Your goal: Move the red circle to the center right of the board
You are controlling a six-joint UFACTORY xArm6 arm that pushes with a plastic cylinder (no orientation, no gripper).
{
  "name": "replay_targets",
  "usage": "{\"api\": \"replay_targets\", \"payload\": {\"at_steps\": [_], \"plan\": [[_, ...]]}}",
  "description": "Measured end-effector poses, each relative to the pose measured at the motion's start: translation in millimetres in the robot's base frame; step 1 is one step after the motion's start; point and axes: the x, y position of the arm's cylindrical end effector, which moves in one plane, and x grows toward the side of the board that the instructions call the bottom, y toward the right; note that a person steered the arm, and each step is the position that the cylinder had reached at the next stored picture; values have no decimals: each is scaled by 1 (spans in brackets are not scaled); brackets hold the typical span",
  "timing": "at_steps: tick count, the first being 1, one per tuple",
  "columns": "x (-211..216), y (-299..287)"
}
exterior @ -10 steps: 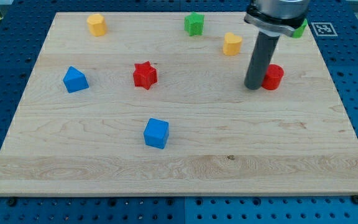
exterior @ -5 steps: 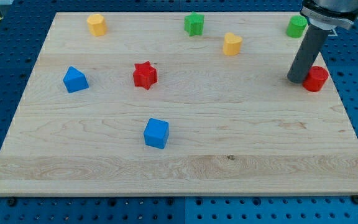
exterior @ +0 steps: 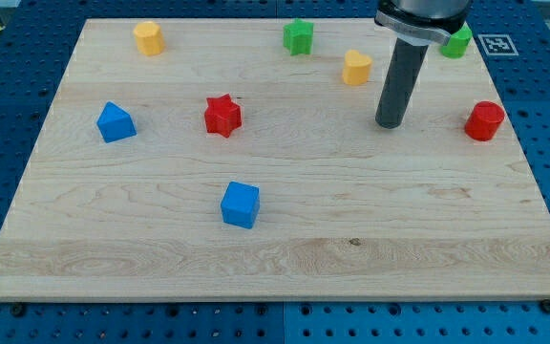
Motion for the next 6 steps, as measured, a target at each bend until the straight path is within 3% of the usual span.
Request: {"api": "replay_targets", "payload": {"at_steps": [2,3,5,6], "plan": [[15,-19],[55,-31],[132,-102],[137,-169]]}}
